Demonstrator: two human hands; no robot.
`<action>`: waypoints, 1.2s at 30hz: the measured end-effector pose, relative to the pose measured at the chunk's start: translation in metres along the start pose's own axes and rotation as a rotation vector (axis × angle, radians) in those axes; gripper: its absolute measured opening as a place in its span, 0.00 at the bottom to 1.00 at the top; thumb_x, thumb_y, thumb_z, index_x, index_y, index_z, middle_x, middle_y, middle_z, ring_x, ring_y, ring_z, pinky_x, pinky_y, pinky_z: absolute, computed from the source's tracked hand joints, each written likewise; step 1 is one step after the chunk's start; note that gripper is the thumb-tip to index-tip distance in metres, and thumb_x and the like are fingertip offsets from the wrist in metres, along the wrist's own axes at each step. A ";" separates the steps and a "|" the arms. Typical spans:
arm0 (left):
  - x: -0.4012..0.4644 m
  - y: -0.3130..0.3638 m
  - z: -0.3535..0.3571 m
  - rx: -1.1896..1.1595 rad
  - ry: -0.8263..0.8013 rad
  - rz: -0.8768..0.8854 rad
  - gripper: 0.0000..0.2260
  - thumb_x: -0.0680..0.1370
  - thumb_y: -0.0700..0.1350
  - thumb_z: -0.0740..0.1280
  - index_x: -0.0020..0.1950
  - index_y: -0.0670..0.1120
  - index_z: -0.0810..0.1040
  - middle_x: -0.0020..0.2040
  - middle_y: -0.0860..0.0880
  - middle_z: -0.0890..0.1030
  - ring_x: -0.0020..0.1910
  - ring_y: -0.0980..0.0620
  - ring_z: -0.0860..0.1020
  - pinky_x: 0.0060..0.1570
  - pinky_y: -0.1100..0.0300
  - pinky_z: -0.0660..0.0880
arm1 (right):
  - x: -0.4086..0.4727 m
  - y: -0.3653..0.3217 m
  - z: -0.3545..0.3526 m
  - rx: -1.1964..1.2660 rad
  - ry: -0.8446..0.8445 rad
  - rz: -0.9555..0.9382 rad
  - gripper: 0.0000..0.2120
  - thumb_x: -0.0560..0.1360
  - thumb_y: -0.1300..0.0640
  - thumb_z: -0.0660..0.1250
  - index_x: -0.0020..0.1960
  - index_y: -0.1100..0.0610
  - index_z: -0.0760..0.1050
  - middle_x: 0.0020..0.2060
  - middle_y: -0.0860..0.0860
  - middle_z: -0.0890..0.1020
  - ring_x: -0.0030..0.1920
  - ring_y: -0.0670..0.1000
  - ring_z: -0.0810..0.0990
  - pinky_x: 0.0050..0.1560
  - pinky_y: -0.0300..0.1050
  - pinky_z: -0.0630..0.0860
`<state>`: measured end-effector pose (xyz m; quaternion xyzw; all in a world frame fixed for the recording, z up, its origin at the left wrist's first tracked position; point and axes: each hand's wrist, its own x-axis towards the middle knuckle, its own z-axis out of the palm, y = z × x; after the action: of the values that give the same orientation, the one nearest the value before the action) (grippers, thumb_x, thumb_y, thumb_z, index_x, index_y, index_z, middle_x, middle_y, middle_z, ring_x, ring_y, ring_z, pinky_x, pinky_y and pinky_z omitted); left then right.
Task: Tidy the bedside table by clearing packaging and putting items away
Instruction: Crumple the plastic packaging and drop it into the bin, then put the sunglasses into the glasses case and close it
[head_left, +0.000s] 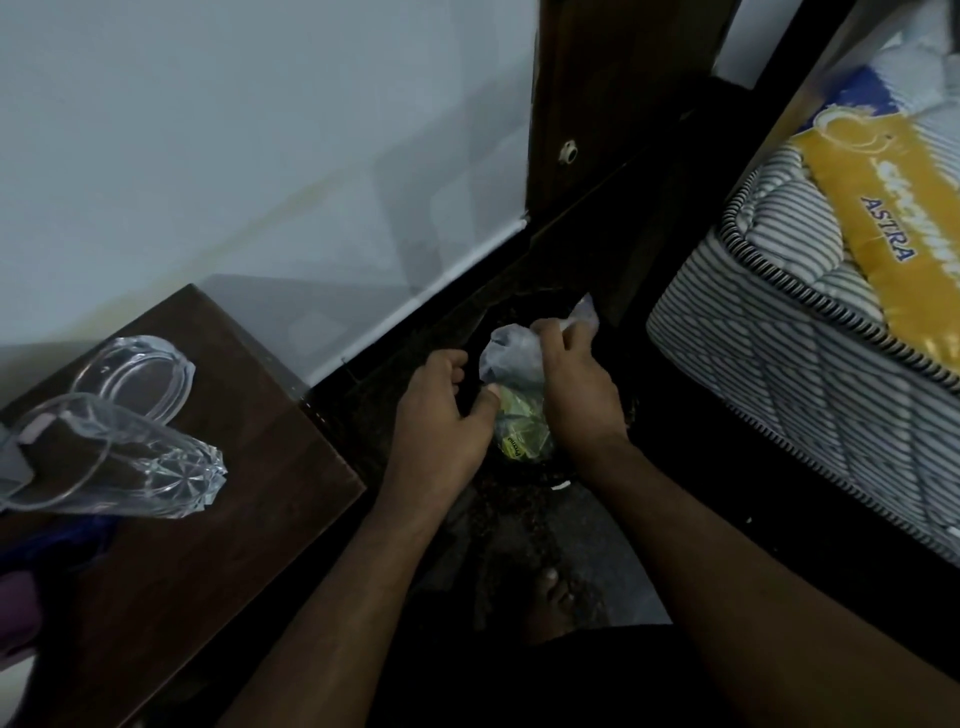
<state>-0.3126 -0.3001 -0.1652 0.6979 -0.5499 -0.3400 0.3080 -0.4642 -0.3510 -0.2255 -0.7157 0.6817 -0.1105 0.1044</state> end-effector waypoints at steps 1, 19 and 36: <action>0.000 0.000 -0.001 0.011 0.006 0.005 0.21 0.79 0.50 0.70 0.71 0.48 0.72 0.64 0.49 0.78 0.62 0.52 0.76 0.56 0.58 0.71 | 0.000 0.003 0.005 -0.008 -0.084 -0.004 0.30 0.78 0.63 0.69 0.76 0.55 0.60 0.68 0.60 0.67 0.54 0.61 0.82 0.45 0.52 0.80; -0.020 0.004 -0.033 0.113 0.089 0.123 0.22 0.79 0.50 0.70 0.72 0.47 0.71 0.68 0.47 0.75 0.67 0.50 0.74 0.58 0.60 0.68 | -0.014 -0.051 -0.062 0.060 -0.067 -0.158 0.15 0.81 0.57 0.63 0.67 0.57 0.73 0.63 0.57 0.75 0.55 0.62 0.81 0.47 0.55 0.77; -0.168 -0.056 -0.156 0.120 0.379 0.059 0.19 0.78 0.46 0.71 0.68 0.47 0.75 0.64 0.47 0.80 0.63 0.50 0.77 0.64 0.58 0.72 | -0.147 -0.189 -0.092 0.199 0.056 -0.492 0.13 0.81 0.53 0.62 0.65 0.54 0.73 0.60 0.54 0.76 0.52 0.62 0.82 0.44 0.52 0.75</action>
<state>-0.1815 -0.1158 -0.0971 0.7501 -0.5217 -0.1599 0.3736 -0.3181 -0.1953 -0.0837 -0.8427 0.4757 -0.2188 0.1254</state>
